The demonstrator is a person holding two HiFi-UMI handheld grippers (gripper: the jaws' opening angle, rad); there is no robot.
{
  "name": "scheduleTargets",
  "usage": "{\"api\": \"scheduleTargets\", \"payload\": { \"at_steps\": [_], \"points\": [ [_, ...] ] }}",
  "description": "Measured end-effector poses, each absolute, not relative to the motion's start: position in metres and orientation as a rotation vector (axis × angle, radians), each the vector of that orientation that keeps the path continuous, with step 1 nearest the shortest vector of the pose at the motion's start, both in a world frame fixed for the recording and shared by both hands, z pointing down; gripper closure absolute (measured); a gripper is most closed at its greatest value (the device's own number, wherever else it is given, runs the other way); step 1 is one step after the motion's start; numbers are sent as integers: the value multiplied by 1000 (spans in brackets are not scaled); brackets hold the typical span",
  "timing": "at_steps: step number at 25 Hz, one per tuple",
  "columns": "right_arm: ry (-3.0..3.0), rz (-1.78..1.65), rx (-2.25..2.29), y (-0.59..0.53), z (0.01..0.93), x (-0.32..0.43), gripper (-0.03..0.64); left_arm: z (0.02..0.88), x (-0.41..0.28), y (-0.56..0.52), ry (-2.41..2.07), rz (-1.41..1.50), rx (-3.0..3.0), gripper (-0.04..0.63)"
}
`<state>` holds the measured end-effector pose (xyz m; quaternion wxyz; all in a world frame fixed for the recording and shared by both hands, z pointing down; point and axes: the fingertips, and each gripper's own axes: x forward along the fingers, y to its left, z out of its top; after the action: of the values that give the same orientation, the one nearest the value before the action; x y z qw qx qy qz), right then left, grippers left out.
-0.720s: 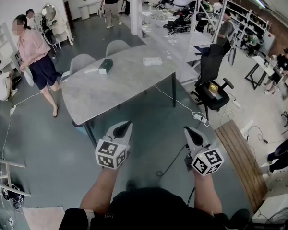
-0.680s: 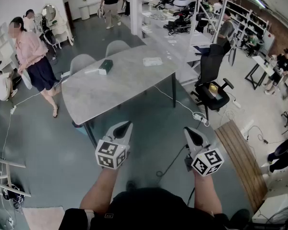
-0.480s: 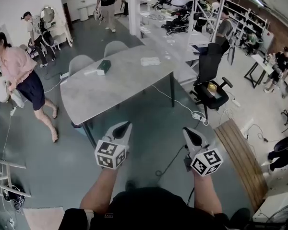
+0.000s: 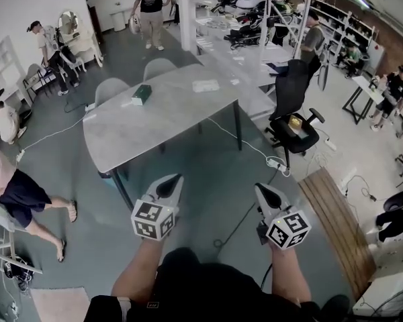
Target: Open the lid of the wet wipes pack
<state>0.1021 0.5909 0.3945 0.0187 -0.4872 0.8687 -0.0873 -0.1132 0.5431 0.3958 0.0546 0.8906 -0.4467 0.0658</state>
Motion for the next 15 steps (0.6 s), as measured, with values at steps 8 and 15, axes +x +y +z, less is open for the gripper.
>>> {"api": "scheduleTargets", "payload": {
  "at_steps": [8, 15],
  "points": [
    [2703, -346, -1477, 580, 401, 106, 614, 405, -104, 531, -1334, 222, 2674, 592],
    [2715, -358, -1521, 523, 411, 109, 614, 424, -96, 462, -1291, 197, 2666, 592]
  ]
}}
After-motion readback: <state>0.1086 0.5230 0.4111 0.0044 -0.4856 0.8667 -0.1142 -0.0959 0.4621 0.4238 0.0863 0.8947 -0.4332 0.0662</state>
